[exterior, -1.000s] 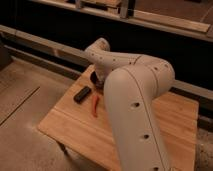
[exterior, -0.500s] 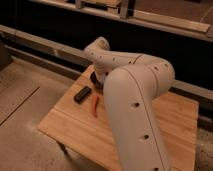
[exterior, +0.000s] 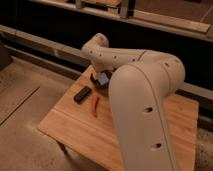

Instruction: Place the white sponge in the ceramic bowl

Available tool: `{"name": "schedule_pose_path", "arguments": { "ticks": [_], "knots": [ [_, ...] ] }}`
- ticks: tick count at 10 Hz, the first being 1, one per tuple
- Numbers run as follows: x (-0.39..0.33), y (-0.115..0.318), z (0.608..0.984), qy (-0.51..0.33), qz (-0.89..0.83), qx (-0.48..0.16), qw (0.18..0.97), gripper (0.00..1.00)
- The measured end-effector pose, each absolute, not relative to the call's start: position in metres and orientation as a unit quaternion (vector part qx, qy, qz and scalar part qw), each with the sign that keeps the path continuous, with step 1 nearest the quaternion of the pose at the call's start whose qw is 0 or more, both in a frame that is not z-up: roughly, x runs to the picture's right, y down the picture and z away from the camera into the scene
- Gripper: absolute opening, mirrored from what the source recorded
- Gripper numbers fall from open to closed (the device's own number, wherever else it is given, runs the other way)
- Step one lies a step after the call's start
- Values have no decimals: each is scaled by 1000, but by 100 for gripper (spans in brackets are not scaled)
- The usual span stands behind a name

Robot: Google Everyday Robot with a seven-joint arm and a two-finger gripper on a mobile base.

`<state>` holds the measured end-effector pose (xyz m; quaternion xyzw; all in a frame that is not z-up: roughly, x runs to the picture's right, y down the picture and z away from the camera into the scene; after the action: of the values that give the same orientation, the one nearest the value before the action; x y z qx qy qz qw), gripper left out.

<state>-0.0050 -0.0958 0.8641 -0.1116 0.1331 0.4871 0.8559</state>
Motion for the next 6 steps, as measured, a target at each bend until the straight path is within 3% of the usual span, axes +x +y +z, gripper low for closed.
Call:
{"name": "schedule_pose_path", "arguments": {
  "ticks": [6],
  "knots": [
    [17, -70, 782, 116, 512, -63, 849, 76]
  ]
}}
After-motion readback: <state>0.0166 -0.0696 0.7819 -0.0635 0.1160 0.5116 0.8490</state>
